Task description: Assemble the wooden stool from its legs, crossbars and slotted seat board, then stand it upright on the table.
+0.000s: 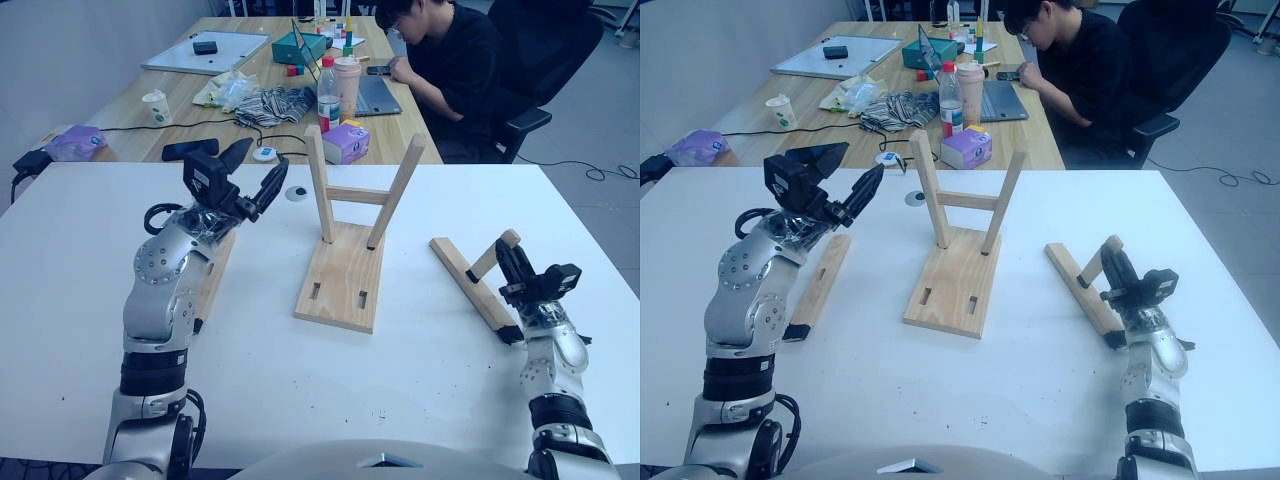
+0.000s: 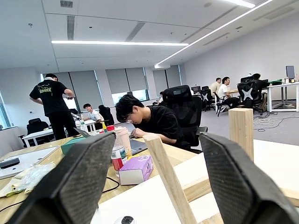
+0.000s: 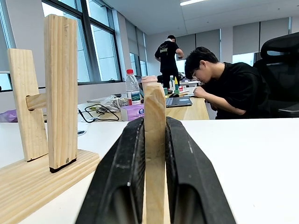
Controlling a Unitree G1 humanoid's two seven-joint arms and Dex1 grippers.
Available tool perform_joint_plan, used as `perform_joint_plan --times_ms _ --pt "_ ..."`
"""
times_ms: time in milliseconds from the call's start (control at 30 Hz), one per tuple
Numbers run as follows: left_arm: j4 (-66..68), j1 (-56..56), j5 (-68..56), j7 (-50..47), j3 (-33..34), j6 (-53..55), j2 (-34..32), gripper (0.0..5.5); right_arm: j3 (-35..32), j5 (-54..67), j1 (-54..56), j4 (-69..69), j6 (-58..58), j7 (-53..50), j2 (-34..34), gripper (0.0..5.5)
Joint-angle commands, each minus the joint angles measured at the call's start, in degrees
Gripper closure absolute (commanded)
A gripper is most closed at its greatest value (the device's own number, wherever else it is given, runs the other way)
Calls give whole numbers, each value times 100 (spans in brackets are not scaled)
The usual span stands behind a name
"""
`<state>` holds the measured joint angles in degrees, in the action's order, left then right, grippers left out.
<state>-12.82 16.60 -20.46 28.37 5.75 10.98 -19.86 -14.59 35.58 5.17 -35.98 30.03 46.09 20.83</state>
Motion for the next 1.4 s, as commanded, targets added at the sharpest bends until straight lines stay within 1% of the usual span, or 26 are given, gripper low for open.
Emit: perform_joint_plan --times_ms 33,267,333,600,633,667,733,800,833,867,900,1033,1133,1267,1400 --pt "73 194 -44 86 -33 140 -79 221 619 -1165 -1098 -1877 -704 -358 -314 509" --pt "18 133 -18 30 -10 120 -48 221 497 -779 -904 -1859 -835 -252 -241 509" --pt "9 126 -14 12 0 113 -41 221 483 -756 -848 -1860 -837 -247 -235 461" --pt "-24 97 -6 -19 17 99 -24 221 345 -824 -657 -1794 -812 -162 -194 323" --pt "-29 94 -4 -21 17 98 -24 221 318 -808 -620 -1692 -785 -137 -125 312" --pt "-31 93 -3 -21 17 97 -25 221 297 -800 -595 -1622 -768 -120 -76 287" --pt "-62 79 -11 -16 26 110 -43 221 457 -941 -820 -86 -1501 -585 281 255" --pt "-115 50 -25 -19 52 130 -65 221 618 -923 -1004 1898 -3009 -1219 806 215" --pt "-124 51 -26 -20 52 134 -67 221 663 -848 -1035 2617 -3805 -1481 1055 205" --pt "-121 60 -24 -20 45 134 -62 221 701 -888 -1044 3138 -4262 -1626 1250 182" --pt "-112 76 -22 -21 36 131 -53 221 709 -817 -1034 3575 -4782 -1791 1399 173" --pt "-262 -63 6 -120 74 124 -27 221 705 -727 -730 4452 -6283 -2291 1617 168" --pt "-325 -116 -8 -164 88 145 -32 221 583 -600 -690 5141 -7423 -2710 1719 168" --pt "-414 -186 -19 -213 85 188 -31 221 424 -666 -773 5525 -8097 -2949 1703 168" --pt "-472 -241 -31 -239 111 232 -44 221 280 -914 -1060 5307 -8196 -3000 1670 168"
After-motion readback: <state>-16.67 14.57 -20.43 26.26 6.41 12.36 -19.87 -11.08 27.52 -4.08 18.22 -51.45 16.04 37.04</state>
